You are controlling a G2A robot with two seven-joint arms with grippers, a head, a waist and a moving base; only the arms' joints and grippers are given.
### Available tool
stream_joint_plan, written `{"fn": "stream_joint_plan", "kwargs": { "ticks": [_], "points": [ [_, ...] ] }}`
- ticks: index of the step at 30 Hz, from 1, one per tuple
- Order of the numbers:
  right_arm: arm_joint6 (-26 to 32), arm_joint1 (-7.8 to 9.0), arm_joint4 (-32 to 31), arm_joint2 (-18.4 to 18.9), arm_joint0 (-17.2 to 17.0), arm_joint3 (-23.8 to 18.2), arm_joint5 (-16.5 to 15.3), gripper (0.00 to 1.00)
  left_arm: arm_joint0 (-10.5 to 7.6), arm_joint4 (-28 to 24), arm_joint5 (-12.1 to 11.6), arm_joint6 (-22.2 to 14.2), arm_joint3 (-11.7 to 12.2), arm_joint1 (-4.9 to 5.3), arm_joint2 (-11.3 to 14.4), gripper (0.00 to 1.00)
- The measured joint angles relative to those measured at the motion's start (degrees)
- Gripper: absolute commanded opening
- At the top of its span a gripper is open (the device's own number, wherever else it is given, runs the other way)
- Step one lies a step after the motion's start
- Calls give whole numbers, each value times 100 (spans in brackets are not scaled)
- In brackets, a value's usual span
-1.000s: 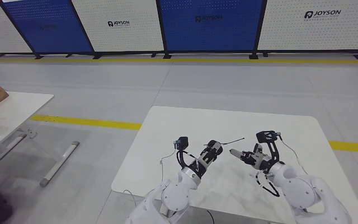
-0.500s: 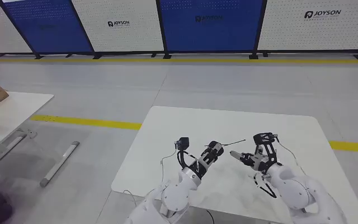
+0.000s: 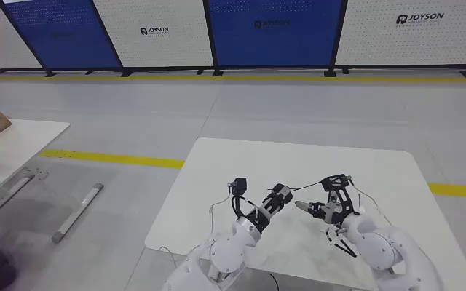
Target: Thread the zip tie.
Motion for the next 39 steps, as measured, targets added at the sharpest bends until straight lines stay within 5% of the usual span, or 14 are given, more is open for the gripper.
{"fn": "stream_joint_plan", "kwargs": {
  "ticks": [9,13,20,27,39],
  "points": [
    [-360,-15,-328,-103,0,151,-156,100,0,0,0,0,0,0,0,0],
    [-61,-40,-624,-321,296,399,-407,100,0,0,0,0,0,0,0,0],
    [-95,-41,-588,-324,269,398,-423,100,0,0,0,0,0,0,0,0],
    [-630,-19,529,11,84,559,-1377,100,0,0,0,0,0,0,0,0],
    [-869,-23,501,32,-29,528,-1291,100,0,0,0,0,0,0,0,0]
  ]
}}
